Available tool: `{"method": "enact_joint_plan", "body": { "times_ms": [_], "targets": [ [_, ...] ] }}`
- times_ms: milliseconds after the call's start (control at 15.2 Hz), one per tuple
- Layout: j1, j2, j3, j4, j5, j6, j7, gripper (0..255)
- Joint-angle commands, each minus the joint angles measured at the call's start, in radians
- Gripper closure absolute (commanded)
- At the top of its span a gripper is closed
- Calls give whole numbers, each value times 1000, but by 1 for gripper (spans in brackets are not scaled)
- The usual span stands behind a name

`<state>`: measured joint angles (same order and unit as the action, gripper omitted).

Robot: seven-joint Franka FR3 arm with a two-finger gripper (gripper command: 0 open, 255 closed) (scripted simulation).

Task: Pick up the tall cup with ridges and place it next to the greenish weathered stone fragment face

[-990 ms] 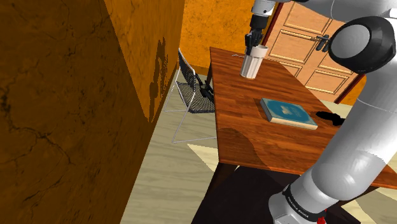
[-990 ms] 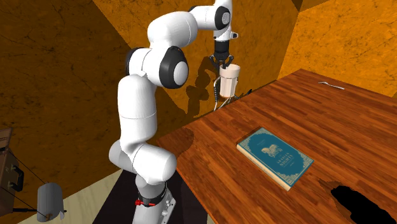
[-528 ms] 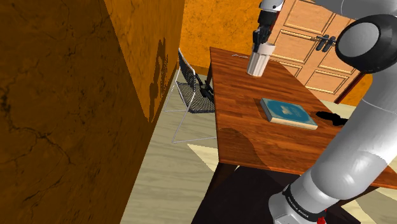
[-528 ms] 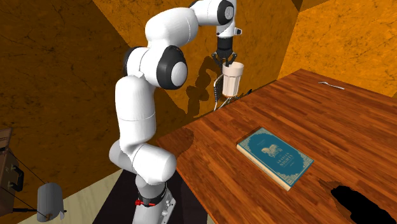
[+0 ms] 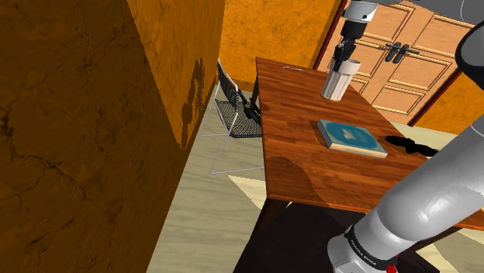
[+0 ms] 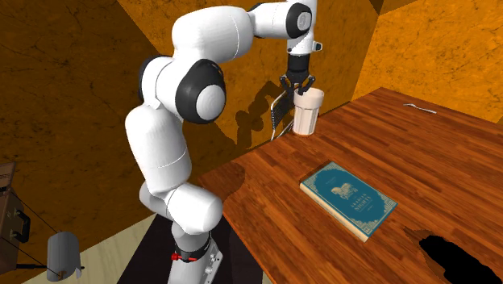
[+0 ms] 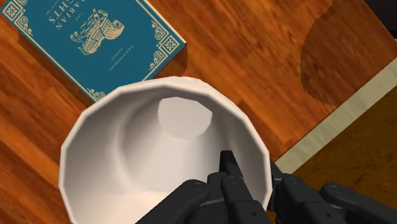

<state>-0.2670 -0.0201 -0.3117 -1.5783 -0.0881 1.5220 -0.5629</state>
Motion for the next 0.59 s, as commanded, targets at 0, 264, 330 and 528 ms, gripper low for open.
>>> {"method": "enact_joint_plan", "body": {
  "times_ms": [0, 264, 330, 528],
  "targets": [
    [-18, -35, -19, -35, -13, 6, -37, 255],
    [-54, -103, -58, -107, -41, 21, -109, 255],
    [-63, -118, -68, -122, -49, 24, -127, 255],
    [-91, -156, -101, -158, -69, 32, -185, 255]
  ]
}}
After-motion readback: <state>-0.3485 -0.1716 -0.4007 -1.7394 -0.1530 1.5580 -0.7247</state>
